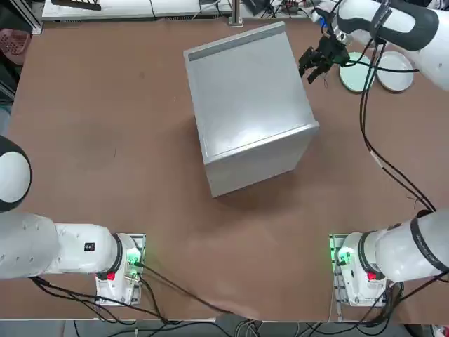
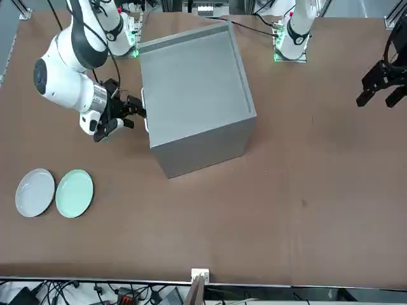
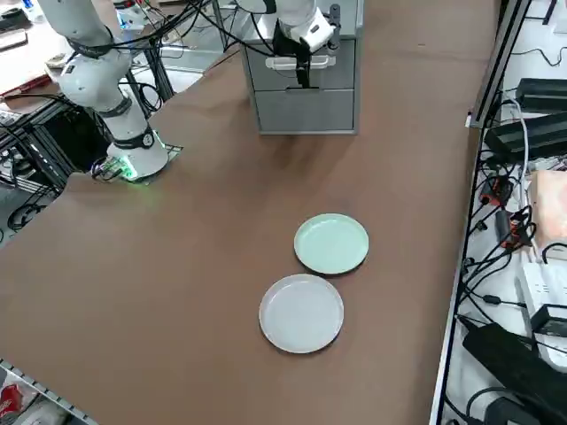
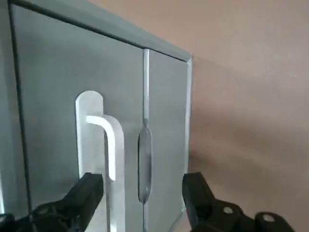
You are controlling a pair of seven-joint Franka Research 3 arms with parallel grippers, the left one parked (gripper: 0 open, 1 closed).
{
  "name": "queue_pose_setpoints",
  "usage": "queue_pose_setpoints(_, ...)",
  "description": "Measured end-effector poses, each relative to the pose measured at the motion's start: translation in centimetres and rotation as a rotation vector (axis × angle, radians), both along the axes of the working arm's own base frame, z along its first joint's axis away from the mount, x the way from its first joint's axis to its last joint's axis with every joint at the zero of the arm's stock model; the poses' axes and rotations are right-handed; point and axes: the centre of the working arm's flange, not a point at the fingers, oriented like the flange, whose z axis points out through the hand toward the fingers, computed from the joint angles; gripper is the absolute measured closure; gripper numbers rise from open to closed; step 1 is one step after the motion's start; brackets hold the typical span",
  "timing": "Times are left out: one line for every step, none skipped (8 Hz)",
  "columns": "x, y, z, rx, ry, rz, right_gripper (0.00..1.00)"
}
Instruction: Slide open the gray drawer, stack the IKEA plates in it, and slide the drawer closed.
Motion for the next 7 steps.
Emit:
queue_pose_setpoints(0.0, 0.4, -0.3, -0.002, -0.003, 0.005, 0.0)
queue_pose_setpoints(0.0, 0.3, -0.4, -0.003, -0.002, 0.002, 0.0)
queue_pose_setpoints(0.1, 0.2, -0.6, -0.004, 0.001, 0.003, 0.0)
queue_pose_setpoints(0.1, 0.2, -1.2, -0.007, 0.011, 0.006, 0.0)
queue_pose_setpoints(0.2, 0.3, -1.9, -0.008, 0.022, 0.006, 0.0)
queue_pose_setpoints(0.3, 0.3, -2.1, -0.007, 0.025, 0.004, 0.0)
queue_pose_setpoints(0.3, 0.3, -2.1, -0.007, 0.024, 0.006, 0.0)
